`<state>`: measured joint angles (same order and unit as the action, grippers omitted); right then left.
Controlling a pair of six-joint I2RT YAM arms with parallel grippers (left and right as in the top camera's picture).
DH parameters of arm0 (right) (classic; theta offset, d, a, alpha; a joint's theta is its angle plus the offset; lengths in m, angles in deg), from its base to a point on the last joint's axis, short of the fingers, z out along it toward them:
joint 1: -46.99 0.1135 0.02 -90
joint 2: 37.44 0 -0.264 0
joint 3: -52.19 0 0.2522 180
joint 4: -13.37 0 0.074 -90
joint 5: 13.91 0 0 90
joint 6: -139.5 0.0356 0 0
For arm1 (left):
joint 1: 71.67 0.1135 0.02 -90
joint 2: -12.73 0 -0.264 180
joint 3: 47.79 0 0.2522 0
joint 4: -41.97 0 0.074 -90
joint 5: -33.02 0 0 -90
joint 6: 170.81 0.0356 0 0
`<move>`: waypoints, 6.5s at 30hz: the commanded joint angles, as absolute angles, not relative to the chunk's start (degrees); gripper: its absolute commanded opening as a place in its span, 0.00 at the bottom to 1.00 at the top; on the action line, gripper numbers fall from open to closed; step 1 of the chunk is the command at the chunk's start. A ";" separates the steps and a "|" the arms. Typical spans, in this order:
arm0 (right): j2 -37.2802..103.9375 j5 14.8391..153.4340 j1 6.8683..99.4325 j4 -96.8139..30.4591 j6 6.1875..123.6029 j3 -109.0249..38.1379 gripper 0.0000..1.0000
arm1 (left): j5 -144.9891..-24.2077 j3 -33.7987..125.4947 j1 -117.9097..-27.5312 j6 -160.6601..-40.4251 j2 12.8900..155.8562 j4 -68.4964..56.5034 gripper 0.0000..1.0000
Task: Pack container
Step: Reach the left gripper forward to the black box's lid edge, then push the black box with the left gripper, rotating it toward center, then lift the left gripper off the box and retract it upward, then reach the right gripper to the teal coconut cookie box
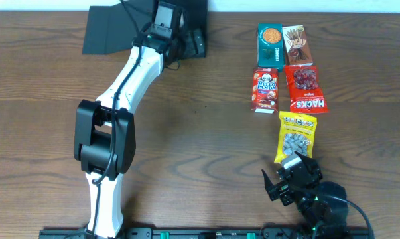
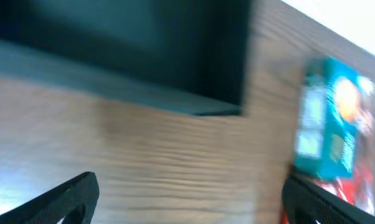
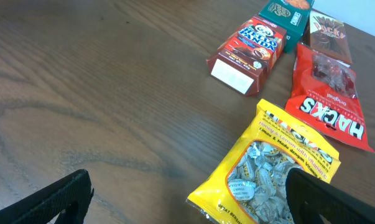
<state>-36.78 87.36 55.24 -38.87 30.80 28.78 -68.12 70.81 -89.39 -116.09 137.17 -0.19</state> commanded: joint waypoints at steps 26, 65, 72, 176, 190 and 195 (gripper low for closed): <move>-37.13 87.01 55.22 -38.96 30.14 29.18 0.99 | -67.55 73.45 -82.28 -146.85 148.12 9.25 0.66; -37.13 87.01 55.22 -38.96 30.16 29.18 0.99 | -49.04 98.39 -89.76 -103.64 147.92 -48.93 0.06; -37.13 87.01 55.22 -38.96 30.16 29.18 0.99 | -49.15 98.24 -93.04 -100.53 147.94 -50.33 0.06; -37.13 87.43 55.22 -36.60 30.32 29.18 0.99 | -50.74 86.74 -83.90 -101.10 122.31 -45.61 0.51; -37.13 120.34 55.19 6.57 60.17 29.18 0.99 | -51.40 86.74 -83.90 -101.12 122.33 -45.50 0.52; -35.36 107.97 55.19 7.68 60.13 28.98 0.99 | -53.65 86.74 -83.90 -101.12 122.33 -43.27 0.52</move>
